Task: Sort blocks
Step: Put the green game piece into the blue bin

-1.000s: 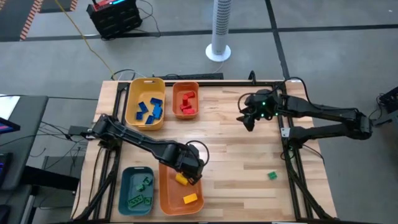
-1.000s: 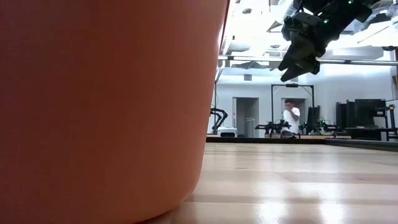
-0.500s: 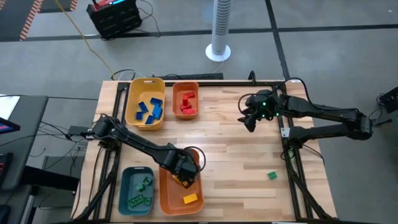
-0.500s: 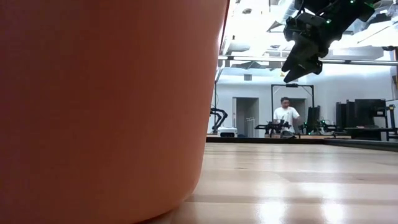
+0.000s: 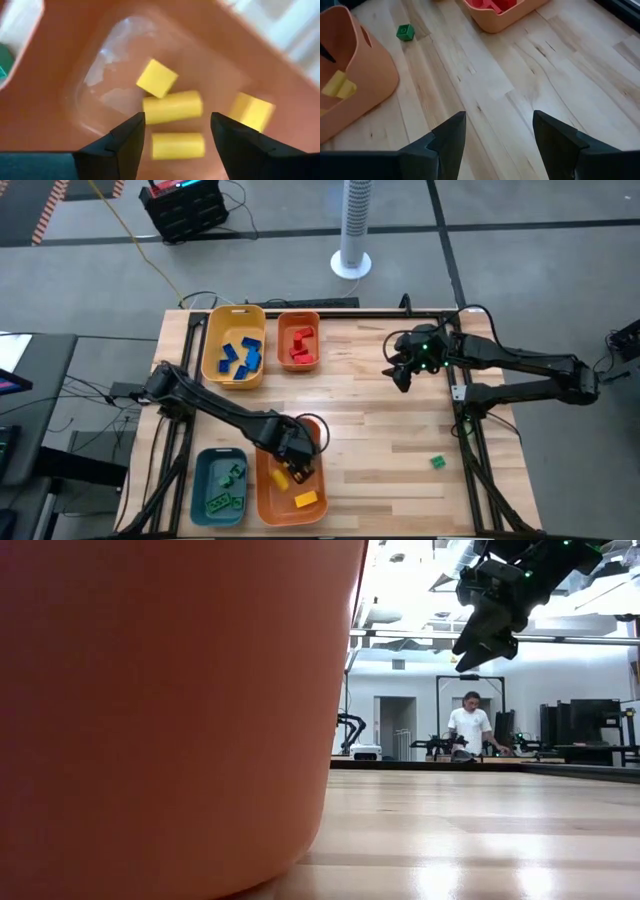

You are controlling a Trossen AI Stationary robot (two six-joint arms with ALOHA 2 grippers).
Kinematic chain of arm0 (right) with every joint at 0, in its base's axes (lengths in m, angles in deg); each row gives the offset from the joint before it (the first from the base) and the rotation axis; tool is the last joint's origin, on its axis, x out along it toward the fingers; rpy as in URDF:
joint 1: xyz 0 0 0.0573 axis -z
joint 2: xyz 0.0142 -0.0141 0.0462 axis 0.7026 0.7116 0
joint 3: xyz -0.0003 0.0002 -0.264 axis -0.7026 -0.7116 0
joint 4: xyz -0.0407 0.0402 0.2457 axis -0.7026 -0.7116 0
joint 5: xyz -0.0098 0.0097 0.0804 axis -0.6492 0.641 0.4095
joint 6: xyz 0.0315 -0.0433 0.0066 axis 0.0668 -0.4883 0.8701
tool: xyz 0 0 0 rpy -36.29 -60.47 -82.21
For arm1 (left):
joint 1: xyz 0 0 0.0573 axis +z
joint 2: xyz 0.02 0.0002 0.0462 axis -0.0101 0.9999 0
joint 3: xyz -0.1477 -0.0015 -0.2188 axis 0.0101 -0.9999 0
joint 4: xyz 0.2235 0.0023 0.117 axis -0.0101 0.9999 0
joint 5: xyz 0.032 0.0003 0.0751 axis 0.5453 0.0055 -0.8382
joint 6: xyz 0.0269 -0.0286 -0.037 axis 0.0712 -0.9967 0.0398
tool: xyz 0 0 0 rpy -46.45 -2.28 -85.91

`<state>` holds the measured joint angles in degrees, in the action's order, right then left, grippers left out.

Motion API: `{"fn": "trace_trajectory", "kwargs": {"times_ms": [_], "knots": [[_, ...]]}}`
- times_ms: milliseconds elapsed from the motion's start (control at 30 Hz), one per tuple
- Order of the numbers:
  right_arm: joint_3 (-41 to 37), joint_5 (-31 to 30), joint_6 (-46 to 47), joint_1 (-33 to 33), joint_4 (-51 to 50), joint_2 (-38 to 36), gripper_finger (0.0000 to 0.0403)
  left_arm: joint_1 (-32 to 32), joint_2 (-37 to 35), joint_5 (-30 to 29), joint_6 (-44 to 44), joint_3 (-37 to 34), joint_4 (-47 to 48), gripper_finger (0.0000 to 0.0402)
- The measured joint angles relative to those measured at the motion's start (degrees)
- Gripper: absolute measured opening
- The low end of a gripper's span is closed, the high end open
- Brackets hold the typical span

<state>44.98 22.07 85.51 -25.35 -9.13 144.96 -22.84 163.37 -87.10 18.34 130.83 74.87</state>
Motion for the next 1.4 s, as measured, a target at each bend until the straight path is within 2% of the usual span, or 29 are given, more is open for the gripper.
{"fn": "trace_trajectory", "kwargs": {"times_ms": [267, 333, 433, 533, 700, 833, 933, 1067, 1133, 1200, 1300, 1400], "knots": [[0.0, 0.0, 1.6, 0.2, -3.1, -5.0, 0.0237, 1.1, -10.9, 2.5, 4.9, 0.0, -3.4, 0.0222], [0.0, 0.1, 3.1, 0.1, -3.8, -6.1, 0.0237, 2.3, -14.1, -0.4, 6.6, 0.0, -3.8, 0.0219], [-0.7, 0.0, 4.6, -0.4, -5.1, -6.3, 0.0237, 5.2, -17.7, -8.1, 10.3, 0.0, -3.7, 0.0216], [-2.0, 0.0, 7.8, -0.7, -5.7, -5.8, 0.0237, 9.4, -20.0, -12.9, 16.9, 0.0, -3.8, 0.0215], [-2.7, -2.0, 17.0, -2.9, -8.9, -3.3, 0.0237, 16.9, -20.9, -13.5, 32.9, 0.0, -3.8, 0.0215], [-2.7, -5.4, 28.1, -7.1, -10.1, -2.1, 0.0237, 21.2, -20.8, -13.3, 48.7, 0.0, -7.0, 0.0215], [-2.7, -9.2, 37.2, -10.9, -12.4, -2.2, 0.0237, 23.7, -20.8, -10.8, 59.8, 0.0, -12.5, 0.0215], [-2.7, -9.6, 49.2, -16.5, -20.1, -2.1, 0.0237, 28.1, -20.8, 0.1, 68.5, -0.3, -23.6, 0.0215], [-2.6, -8.9, 56.0, -20.7, -23.2, -1.4, 0.0237, 30.1, -20.9, 6.1, 69.1, -2.1, -31.2, 0.0215], [-2.0, -8.5, 61.9, -24.9, -26.4, -0.8, 0.0235, 31.7, -21.0, 10.4, 67.9, -3.8, -34.7, 0.0215], [-0.7, -6.2, 68.0, -29.5, -30.5, 0.9, 0.0233, 32.7, -21.2, 12.3, 67.5, -5.4, -33.7, 0.0215], [-0.1, -0.3, 69.3, -32.3, -33.5, 3.5, 0.0233, 32.7, -22.2, 14.4, 67.2, -7.4, -33.4, 0.0215]]}}
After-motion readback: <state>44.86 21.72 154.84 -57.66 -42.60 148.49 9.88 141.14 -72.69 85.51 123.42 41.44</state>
